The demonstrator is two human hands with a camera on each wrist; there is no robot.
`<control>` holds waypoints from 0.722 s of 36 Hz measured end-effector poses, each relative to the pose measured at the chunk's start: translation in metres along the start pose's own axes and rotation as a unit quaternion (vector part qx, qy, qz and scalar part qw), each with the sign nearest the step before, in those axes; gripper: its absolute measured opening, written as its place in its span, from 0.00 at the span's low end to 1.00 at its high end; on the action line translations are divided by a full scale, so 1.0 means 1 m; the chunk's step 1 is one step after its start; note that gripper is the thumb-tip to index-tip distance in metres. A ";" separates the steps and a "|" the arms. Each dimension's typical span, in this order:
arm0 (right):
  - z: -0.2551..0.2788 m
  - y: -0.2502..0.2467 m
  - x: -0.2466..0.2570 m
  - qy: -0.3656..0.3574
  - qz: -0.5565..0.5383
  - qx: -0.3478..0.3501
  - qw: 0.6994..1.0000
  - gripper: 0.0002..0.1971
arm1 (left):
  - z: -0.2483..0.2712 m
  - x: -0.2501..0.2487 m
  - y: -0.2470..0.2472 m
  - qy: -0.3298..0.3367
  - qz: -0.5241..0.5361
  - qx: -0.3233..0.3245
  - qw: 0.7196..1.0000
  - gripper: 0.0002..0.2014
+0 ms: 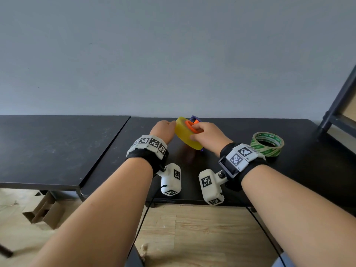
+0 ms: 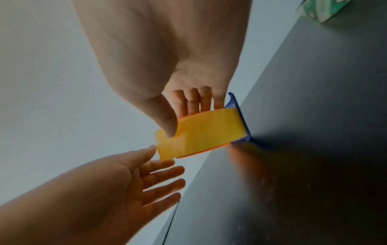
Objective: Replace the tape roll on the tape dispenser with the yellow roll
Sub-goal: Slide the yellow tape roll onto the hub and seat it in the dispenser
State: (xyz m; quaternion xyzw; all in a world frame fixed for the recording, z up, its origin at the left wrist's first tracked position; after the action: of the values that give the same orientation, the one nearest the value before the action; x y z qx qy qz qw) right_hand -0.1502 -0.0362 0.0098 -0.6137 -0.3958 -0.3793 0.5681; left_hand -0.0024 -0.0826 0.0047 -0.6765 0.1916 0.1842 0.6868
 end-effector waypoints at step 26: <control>-0.013 -0.056 -0.030 0.048 -0.175 -0.107 0.978 0.10 | -0.010 -0.066 0.034 0.069 0.296 0.090 0.948 0.07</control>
State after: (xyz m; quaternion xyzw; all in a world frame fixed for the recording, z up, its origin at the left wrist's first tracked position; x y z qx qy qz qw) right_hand -0.2138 -0.0486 0.0056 -0.5735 -0.4264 -0.5421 0.4420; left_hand -0.0764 -0.0914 0.0088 -0.5356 0.4458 0.3144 0.6446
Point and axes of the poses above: each hand's wrist, its own z-axis away from the middle knuckle, its own y-axis out of the palm, x = y × z, the point moved 9 cm from there along -z, towards the middle knuckle, and after that the axes turned 14 degrees about -z, right-handed, at the moved point
